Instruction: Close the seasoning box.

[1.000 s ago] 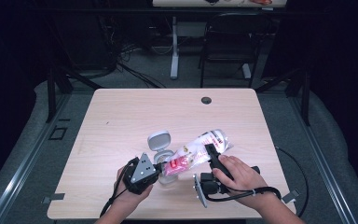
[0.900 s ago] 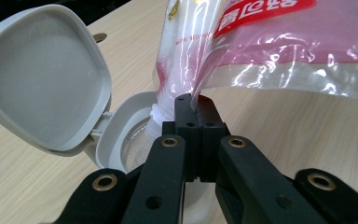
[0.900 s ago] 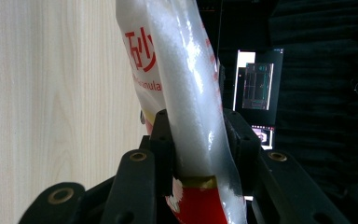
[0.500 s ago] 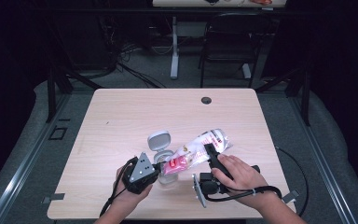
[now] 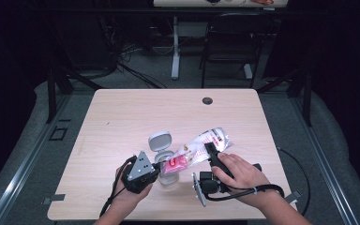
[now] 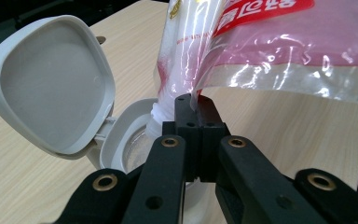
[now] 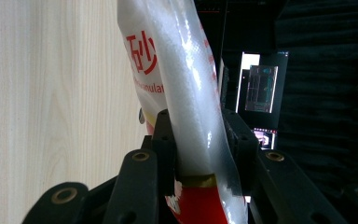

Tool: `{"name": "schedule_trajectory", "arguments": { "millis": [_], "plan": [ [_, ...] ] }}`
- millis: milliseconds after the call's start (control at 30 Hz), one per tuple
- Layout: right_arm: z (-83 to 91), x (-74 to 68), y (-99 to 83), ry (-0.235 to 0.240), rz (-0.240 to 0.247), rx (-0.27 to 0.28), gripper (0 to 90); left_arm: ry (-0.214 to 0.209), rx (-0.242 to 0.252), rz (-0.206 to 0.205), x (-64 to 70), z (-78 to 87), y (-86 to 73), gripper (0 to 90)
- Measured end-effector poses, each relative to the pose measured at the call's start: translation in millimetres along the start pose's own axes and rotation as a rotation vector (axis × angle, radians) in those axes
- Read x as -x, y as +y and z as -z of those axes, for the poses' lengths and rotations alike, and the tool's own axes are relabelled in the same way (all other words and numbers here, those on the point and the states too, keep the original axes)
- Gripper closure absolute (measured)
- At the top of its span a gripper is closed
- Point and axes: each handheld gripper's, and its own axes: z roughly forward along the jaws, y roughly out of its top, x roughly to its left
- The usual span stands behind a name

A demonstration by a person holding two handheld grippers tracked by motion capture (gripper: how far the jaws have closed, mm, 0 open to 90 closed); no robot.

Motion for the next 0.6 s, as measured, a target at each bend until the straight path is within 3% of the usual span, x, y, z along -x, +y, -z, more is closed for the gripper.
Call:
{"name": "schedule_trajectory", "arguments": {
  "millis": [600],
  "plan": [
    [4.8,2.8,1.4,0.01,0.024,-0.008,72.0,-0.013,0.005,0.023,2.6,-2.7,-1.6,90.0]
  ]
}}
